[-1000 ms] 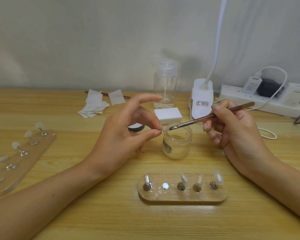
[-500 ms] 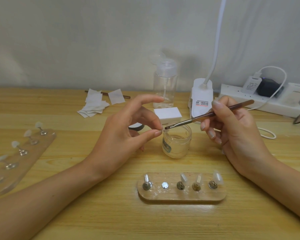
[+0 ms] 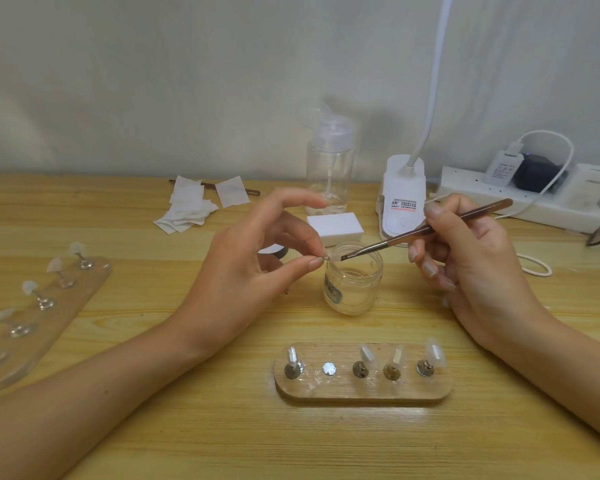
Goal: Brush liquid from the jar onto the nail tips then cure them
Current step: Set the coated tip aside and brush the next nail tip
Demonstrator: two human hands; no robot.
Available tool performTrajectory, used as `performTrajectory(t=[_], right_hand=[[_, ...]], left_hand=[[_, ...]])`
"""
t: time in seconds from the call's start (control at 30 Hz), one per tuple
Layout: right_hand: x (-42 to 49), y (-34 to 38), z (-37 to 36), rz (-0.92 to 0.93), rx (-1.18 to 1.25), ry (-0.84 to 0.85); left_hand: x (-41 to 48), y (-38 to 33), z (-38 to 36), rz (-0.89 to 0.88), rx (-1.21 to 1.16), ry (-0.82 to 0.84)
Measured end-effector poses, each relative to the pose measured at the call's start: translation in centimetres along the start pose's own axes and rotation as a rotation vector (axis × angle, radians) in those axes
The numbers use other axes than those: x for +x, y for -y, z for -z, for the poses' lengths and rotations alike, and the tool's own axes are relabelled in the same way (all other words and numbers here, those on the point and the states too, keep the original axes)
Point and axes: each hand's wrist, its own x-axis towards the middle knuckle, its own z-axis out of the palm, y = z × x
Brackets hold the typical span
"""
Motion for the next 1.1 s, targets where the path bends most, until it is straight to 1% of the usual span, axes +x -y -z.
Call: performTrajectory(t=[0.07, 0.17, 0.33, 0.5, 0.63, 0.8, 0.9, 0.97, 1.1], right_hand=[[0.00, 0.04, 0.03, 0.016, 0.007, 0.010], [-0.05, 0.01, -0.13, 0.043, 0.010, 0.069], [0.05, -0.02, 0.05, -0.006, 0.002, -0.008], [-0.16, 0.13, -0.18, 0.037, -0.017, 0.056], [-0.12, 0.15, -0.15, 0.026, -0.030, -0.005], [-0.31, 0.16, -0.23, 0.073, -0.019, 0.059], [-0.32, 0.09, -0.17, 0.059, -0.060, 0.020], [-0.31, 0.11, -0.04, 0.079, -0.046, -0.007], [-0.38, 0.24, -0.07, 0.132, -0.006, 0.029]], left_hand=[[0.00, -0.04, -0.02, -0.005, 0.016, 0.003], [0.00, -0.11, -0.02, -0.007, 0.025, 0.005], [0.03, -0.06, -0.03, -0.005, 0.022, 0.011], [0.06, -0.01, 0.01, -0.019, 0.034, 0.016], [0.03, 0.06, 0.01, -0.025, 0.039, 0.015], [-0.01, 0.08, 0.02, -0.025, 0.044, 0.011], [-0.01, 0.03, 0.00, -0.019, 0.041, 0.010], [0.00, -0.03, -0.04, -0.016, 0.041, 0.007], [-0.03, -0.09, -0.07, -0.013, 0.039, -0.002]])
